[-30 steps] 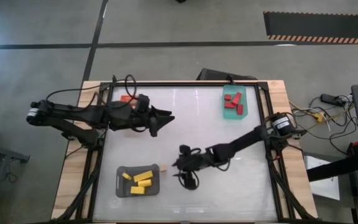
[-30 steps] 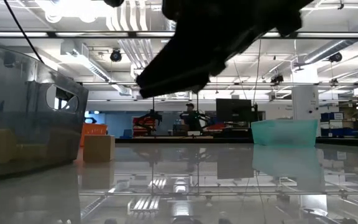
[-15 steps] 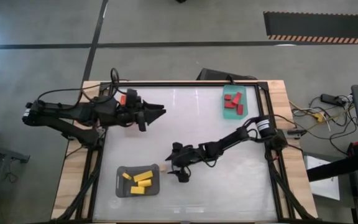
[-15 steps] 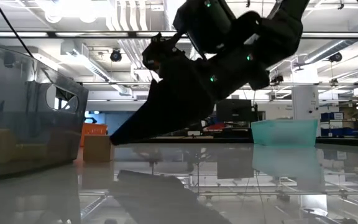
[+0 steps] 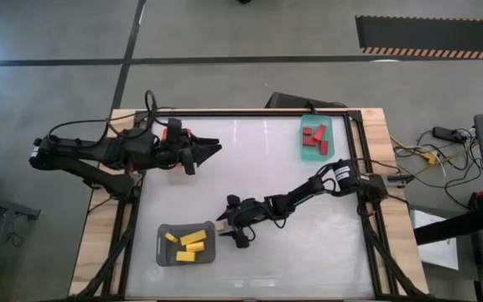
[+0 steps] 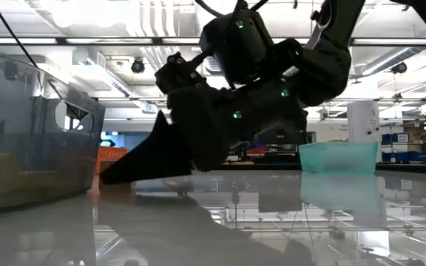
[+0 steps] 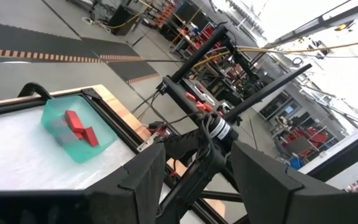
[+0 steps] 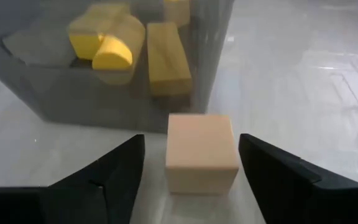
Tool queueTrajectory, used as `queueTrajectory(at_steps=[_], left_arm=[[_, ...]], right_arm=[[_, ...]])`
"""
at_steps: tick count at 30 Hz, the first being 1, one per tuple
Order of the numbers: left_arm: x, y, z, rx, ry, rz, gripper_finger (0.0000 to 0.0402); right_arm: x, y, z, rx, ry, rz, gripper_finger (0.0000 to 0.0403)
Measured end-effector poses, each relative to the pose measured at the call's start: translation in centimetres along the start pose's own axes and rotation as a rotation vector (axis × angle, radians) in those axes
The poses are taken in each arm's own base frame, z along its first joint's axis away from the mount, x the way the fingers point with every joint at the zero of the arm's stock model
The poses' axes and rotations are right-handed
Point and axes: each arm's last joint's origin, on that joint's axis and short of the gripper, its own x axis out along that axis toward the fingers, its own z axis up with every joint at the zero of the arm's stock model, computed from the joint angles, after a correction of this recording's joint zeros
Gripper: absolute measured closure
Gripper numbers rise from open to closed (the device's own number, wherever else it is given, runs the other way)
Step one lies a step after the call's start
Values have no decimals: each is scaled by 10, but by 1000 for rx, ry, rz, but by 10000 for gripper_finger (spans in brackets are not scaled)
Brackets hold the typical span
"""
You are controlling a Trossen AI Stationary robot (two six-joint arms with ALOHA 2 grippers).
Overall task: Sort & place blocks by color
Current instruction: Put the brown block into the orange bin
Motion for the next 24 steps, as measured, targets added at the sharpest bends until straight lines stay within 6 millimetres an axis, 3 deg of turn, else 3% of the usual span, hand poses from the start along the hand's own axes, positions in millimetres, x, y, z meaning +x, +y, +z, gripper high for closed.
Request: queueTrajectory(at_steps=[11, 18, 24], left_arm=[[-1, 1, 2, -2, -12, 5, 233], [-6, 4, 9, 12, -37, 10, 233], [-27, 4, 23, 109, -68, -8, 233]], right_arm=[[-2, 0, 4, 25, -4, 13, 280], [-14, -5, 18, 55, 74, 17, 280], [-56, -28, 60, 100, 192, -47, 280]])
